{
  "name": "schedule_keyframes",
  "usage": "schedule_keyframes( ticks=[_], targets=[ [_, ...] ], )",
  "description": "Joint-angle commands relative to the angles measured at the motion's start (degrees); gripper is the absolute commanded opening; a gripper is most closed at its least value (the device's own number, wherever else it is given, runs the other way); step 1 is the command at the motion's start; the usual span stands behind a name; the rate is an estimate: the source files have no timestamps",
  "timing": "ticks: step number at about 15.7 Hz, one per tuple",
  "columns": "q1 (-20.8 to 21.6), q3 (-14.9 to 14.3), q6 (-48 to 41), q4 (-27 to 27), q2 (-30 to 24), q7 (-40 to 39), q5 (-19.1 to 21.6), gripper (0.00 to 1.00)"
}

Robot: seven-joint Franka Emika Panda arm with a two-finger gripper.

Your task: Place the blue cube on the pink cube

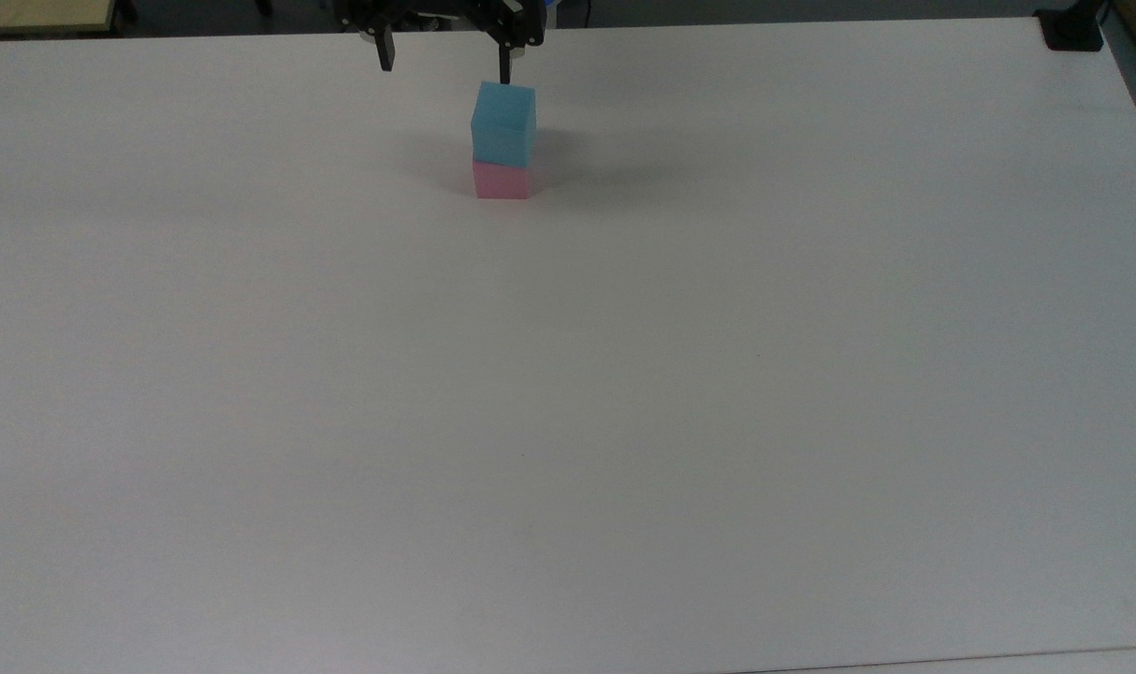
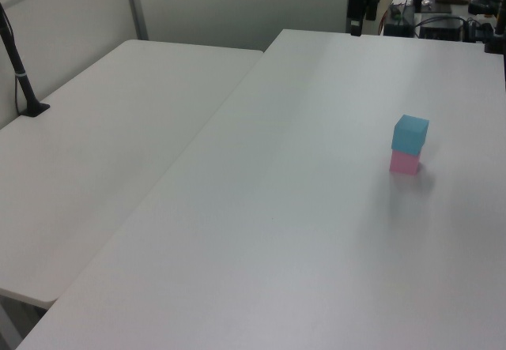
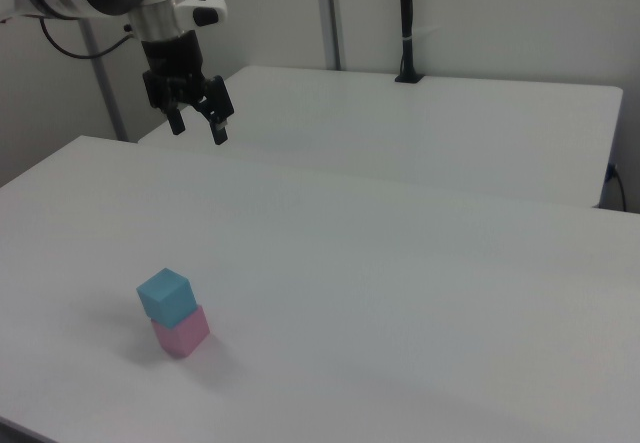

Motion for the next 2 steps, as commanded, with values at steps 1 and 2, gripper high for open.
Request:
schedule_keyframes(
  ticks=[1, 2],
  targets=[
    [-0.6, 0.7, -0.5, 0.8, 0.1, -1.3, 1.0, 1.0],
    [-0.5, 0.7, -0.5, 0.8, 0.1, -1.3, 1.0, 1.0]
  ],
)
